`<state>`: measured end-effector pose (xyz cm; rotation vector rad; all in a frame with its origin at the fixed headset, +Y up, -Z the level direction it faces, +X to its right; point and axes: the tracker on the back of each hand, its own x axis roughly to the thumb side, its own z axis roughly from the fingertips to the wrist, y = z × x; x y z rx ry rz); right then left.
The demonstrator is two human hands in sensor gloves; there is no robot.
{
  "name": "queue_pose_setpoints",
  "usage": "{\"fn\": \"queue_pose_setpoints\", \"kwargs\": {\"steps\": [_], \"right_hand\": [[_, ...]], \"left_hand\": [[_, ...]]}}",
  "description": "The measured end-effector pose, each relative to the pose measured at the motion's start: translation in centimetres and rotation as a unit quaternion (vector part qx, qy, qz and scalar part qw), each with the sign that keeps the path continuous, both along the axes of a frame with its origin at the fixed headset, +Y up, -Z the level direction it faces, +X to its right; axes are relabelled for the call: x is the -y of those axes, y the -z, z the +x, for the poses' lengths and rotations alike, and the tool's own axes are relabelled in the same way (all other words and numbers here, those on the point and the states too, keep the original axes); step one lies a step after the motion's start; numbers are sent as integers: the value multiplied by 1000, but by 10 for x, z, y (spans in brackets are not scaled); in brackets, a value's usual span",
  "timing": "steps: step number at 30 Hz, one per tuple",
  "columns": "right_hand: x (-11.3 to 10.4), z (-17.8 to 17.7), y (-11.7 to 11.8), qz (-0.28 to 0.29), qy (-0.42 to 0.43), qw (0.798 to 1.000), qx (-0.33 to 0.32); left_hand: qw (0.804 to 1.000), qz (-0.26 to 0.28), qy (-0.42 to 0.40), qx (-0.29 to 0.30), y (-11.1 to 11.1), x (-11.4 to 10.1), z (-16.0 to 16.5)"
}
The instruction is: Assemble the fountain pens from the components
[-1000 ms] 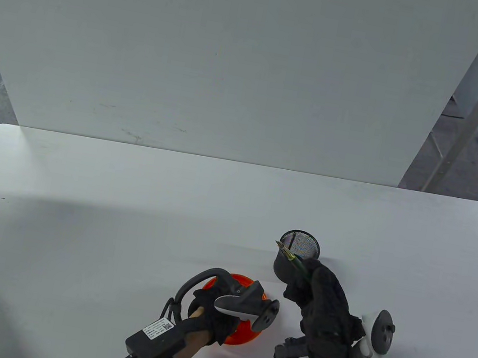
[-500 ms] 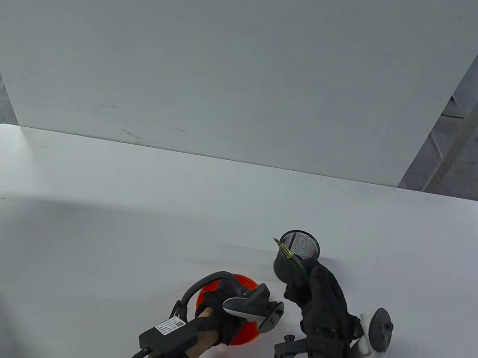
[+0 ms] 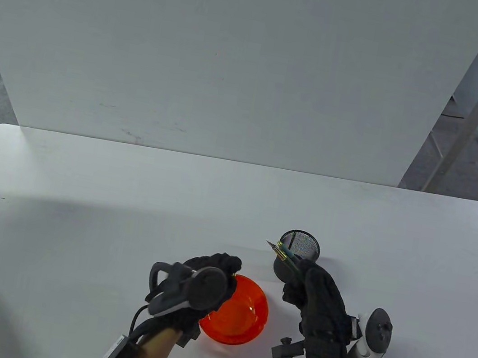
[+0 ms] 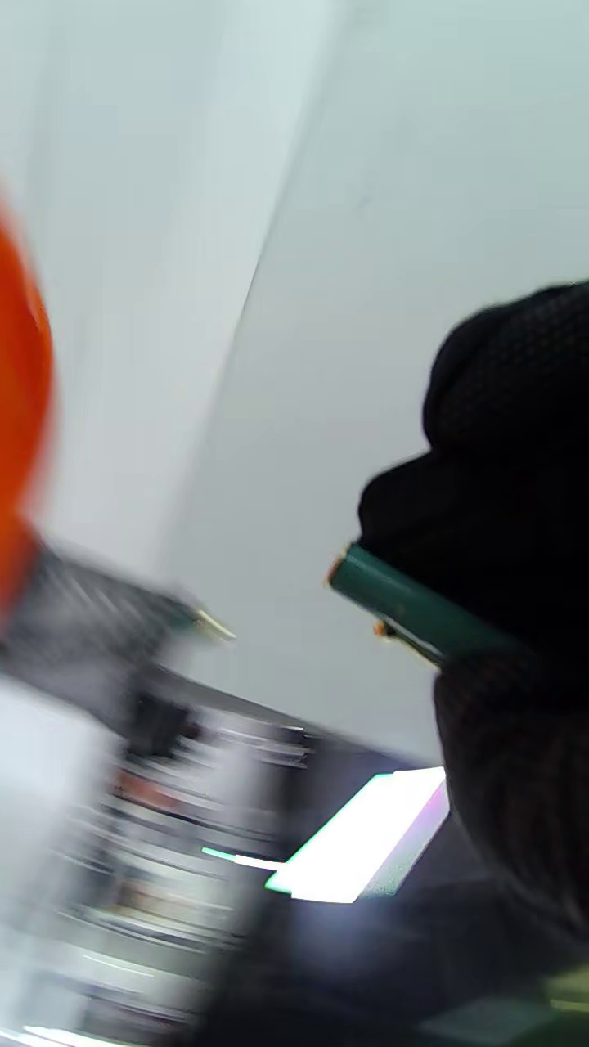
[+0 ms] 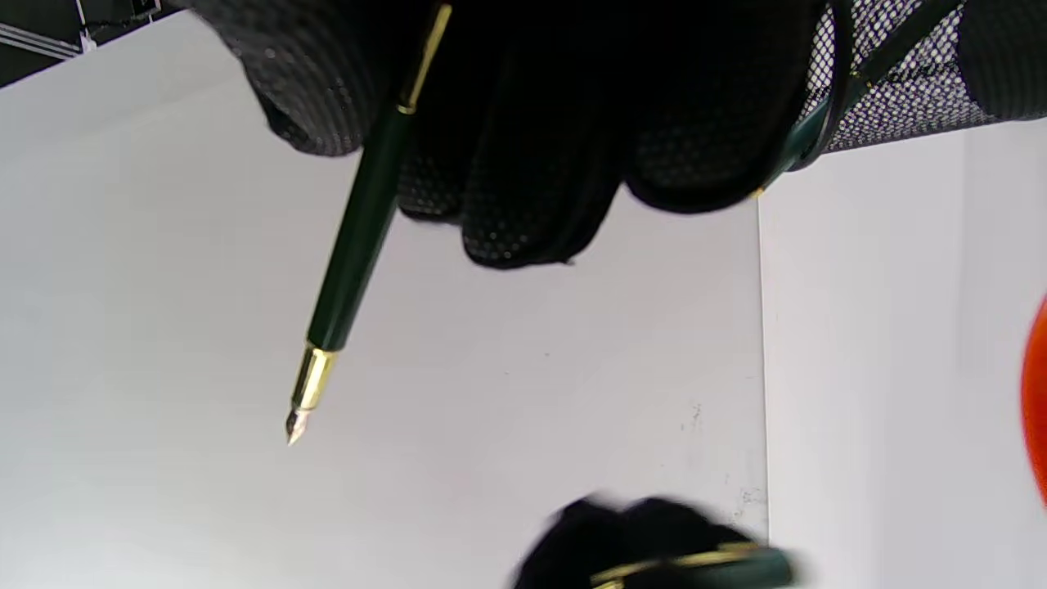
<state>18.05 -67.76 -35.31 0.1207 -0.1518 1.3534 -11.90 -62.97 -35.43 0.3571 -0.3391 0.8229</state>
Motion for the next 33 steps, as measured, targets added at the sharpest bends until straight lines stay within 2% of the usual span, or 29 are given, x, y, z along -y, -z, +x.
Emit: {"fn": "queue_pose_setpoints", "kwargs": {"steps": [1, 2, 4, 5, 7, 13, 17, 19, 21, 24, 25, 29, 33], "right_hand": [[0, -1, 0, 3, -14, 1000, -4], [0, -2, 0, 6, -22, 1000, -4], [-1, -6, -2, 14, -42, 999, -13], [-1, -7, -3, 17, -49, 999, -13], [-2, -11, -4, 22, -68, 997, -17], [1, -24, -3, 27, -108, 993, -36], [0, -22, -5, 35, -139, 989, -34], [0, -22, -4, 34, -133, 990, -35], [1, -21, -3, 32, -129, 990, -35], [1, -21, -3, 30, -132, 990, -34], [1, -21, -3, 31, -132, 990, -32], [2, -20, -3, 30, -132, 990, -28], [1, -20, -3, 33, -137, 990, -28]], "left_hand": [[993, 6, -120, 8, -3, 7, -11], [983, 3, -181, 12, -4, 13, -16], [946, -5, -325, 22, -7, 34, -26], [933, -10, -359, 38, -6, 37, -28], [910, -36, -407, 79, -5, 39, -33], [862, -96, -483, 123, 1, 57, -29], [802, -139, -554, 176, 4, 66, -18], [800, -141, -555, 180, 3, 66, -15], [813, -137, -537, 178, 2, 66, -15], [781, -142, -576, 192, 2, 67, -15], [782, -141, -577, 190, 2, 67, -15], [806, -129, -547, 188, 1, 64, -16], [809, -128, -543, 187, 1, 64, -16]]}}
